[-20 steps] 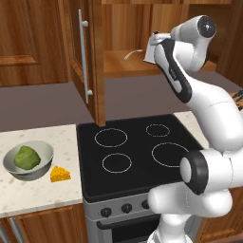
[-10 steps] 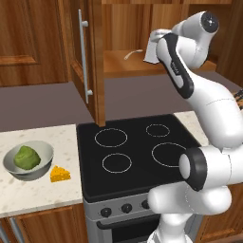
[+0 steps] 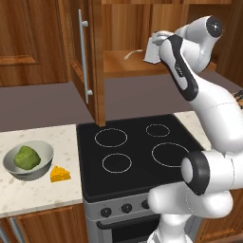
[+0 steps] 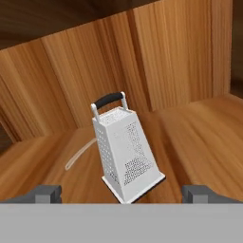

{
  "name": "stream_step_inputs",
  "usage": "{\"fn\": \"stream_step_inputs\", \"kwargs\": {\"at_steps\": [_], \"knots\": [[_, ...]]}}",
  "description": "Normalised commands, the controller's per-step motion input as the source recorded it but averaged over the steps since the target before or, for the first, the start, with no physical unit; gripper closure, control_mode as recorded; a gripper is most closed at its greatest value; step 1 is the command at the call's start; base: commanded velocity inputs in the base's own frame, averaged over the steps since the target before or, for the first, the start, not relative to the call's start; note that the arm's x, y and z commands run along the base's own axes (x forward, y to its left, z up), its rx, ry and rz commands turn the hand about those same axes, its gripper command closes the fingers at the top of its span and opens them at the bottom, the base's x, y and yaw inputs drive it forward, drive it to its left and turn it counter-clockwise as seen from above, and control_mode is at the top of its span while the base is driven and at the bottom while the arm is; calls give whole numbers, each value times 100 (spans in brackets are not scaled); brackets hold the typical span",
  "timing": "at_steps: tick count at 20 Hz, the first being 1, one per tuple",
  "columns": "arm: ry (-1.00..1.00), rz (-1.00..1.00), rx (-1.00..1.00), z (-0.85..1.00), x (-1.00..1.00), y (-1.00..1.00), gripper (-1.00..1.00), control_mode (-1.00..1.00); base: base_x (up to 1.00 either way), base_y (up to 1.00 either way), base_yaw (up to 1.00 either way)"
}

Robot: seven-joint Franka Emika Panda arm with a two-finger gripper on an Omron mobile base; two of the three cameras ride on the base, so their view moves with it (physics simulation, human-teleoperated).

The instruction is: Pick the cheese from the fridge and the cheese grater from the cabinet and place them next to the salad bowl.

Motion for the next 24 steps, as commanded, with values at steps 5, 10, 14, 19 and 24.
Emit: {"fn": "stream_step_inputs", "kwargs": {"at_steps": [5,10,14,19,24], "knots": [[-5,0,0,-2,0,0,-100,-100,0,0,0],[-13,2,-1,0,0,0,-100,-100,0,0,0],[-4,7,0,0,0,0,-100,-100,0,0,0],[0,8,0,0,0,0,-100,-100,0,0,0],[0,7,0,0,0,0,-100,-100,0,0,0]]}}
